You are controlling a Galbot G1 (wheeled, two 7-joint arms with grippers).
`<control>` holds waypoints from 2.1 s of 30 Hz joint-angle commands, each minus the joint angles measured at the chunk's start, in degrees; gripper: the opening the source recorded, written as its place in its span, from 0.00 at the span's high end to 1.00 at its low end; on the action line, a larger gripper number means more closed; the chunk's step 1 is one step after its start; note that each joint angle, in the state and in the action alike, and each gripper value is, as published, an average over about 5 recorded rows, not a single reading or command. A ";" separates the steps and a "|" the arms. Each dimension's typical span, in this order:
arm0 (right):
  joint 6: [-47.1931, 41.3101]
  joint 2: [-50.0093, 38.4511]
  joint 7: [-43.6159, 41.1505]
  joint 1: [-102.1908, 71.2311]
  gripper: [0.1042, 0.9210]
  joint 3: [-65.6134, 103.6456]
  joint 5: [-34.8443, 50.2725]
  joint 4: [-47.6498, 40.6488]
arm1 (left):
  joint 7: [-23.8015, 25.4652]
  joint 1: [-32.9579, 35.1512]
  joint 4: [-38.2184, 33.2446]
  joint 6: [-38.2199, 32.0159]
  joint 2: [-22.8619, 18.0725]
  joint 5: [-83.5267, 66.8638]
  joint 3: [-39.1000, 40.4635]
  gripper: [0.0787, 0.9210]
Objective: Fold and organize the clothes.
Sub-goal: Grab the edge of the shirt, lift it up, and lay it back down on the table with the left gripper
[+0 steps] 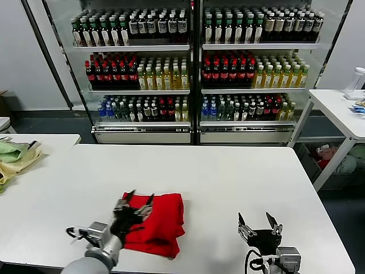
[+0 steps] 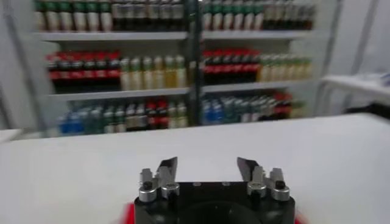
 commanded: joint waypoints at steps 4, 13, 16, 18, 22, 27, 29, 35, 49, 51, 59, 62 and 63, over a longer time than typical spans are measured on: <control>0.09 -0.22 0.00 0.22 0.12 0.10 0.19 -0.55 | 1.07 6.04 9.10 1.32 1.91 2.19 -9.43 0.14; 0.19 -0.32 -0.01 0.17 0.12 -0.08 0.18 -0.83 | 9.22 2.69 15.02 -4.74 1.38 -9.90 -10.54 0.12; 0.21 -0.32 -0.01 0.11 0.12 -0.02 0.17 -0.84 | 10.77 2.08 15.38 -4.41 1.42 -13.46 -10.60 0.12; 0.21 -0.30 0.00 0.07 0.12 0.05 0.17 -0.77 | 10.82 1.91 15.59 -3.49 1.39 -14.80 -10.53 0.12; 0.22 -0.25 0.00 0.03 0.12 0.16 0.15 -0.66 | 10.39 2.03 15.38 -0.99 1.31 -17.88 -11.02 0.12; 0.28 0.03 -0.04 0.13 0.12 -0.07 0.09 -0.88 | 10.80 2.68 14.35 0.19 0.92 -20.09 -11.70 0.18; 0.28 0.03 -0.04 0.09 0.12 -0.13 0.06 -0.92 | 10.87 2.76 14.41 0.59 0.56 -21.08 -11.91 0.25; 0.32 -0.14 -0.02 0.08 0.12 -0.06 0.08 -0.73 | 13.17 2.90 15.89 1.99 -0.84 -23.07 -13.03 0.46; 0.43 -0.42 0.28 -0.18 0.12 0.37 0.16 -0.42 | 13.78 5.00 4.15 1.87 -2.42 -33.02 -24.20 0.89; 0.45 -0.54 0.44 -0.30 0.12 0.66 0.18 -0.17 | 12.76 5.22 1.74 2.82 -1.67 -36.72 -28.92 0.91; 0.55 -0.42 0.70 0.00 0.12 0.09 0.18 -0.66 | 9.28 5.23 4.26 3.56 7.31 -41.27 -45.10 0.91; 0.55 -0.36 0.65 0.08 0.12 0.00 0.18 -0.75 | 9.01 5.86 7.06 3.59 11.34 -38.35 -48.67 0.91; 0.55 -0.33 0.64 0.10 0.12 0.00 0.18 -0.77 | 9.13 6.06 7.92 3.58 12.62 -35.83 -49.39 0.91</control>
